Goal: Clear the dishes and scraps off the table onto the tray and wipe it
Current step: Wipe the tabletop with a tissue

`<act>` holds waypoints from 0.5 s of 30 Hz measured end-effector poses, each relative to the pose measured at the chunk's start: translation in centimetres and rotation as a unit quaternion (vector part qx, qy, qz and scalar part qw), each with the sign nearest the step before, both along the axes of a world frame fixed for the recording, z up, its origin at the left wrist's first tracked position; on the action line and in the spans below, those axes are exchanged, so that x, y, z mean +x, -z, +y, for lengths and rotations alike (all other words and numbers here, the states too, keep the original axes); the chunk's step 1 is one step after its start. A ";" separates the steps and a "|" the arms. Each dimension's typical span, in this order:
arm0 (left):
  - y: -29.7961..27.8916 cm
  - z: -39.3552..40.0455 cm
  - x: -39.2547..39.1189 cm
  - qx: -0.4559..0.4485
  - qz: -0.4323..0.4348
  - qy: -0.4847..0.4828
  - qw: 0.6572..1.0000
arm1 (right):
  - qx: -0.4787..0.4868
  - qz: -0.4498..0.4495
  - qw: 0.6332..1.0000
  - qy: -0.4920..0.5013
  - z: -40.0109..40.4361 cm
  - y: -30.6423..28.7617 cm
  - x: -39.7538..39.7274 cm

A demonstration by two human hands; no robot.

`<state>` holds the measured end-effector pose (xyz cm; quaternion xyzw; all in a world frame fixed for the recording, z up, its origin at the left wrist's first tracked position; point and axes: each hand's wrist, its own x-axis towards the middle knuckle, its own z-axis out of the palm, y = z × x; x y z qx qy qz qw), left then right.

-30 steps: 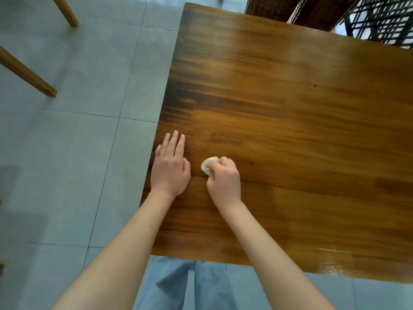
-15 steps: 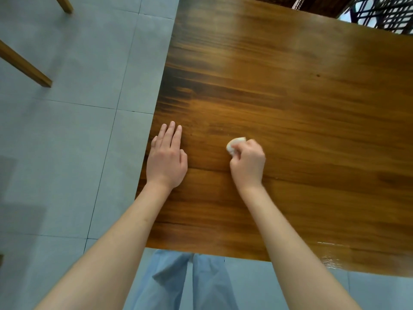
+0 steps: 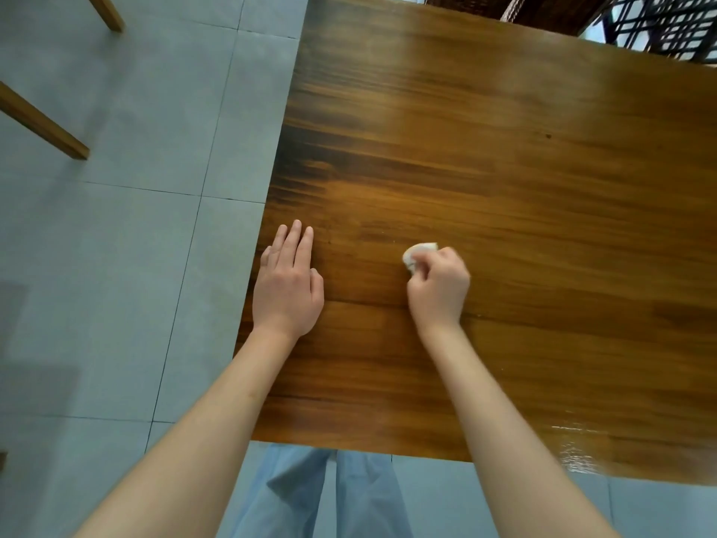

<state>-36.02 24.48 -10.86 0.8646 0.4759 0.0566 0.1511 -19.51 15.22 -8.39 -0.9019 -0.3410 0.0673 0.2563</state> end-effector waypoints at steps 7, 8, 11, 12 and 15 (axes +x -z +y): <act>-0.3 0.0 0.1 -0.012 -0.003 -0.002 1.000 | 0.003 0.023 0.995 -0.096 -3.9 -0.3 -4.8; -0.3 0.0 0.1 -0.014 -0.002 -0.002 1.000 | -0.002 0.026 0.995 -0.097 -4.3 -0.4 -5.0; -0.3 0.0 0.1 -0.019 0.000 -0.002 1.000 | -0.012 0.037 0.996 -0.083 -4.4 -0.8 -5.4; -0.3 0.0 0.1 -0.020 0.000 -0.003 1.000 | -0.014 0.041 0.996 -0.076 -4.3 -0.9 -5.5; -0.3 -0.1 0.1 -0.026 -0.002 -0.005 1.000 | -0.021 0.053 0.995 -0.076 -4.1 -1.1 -5.3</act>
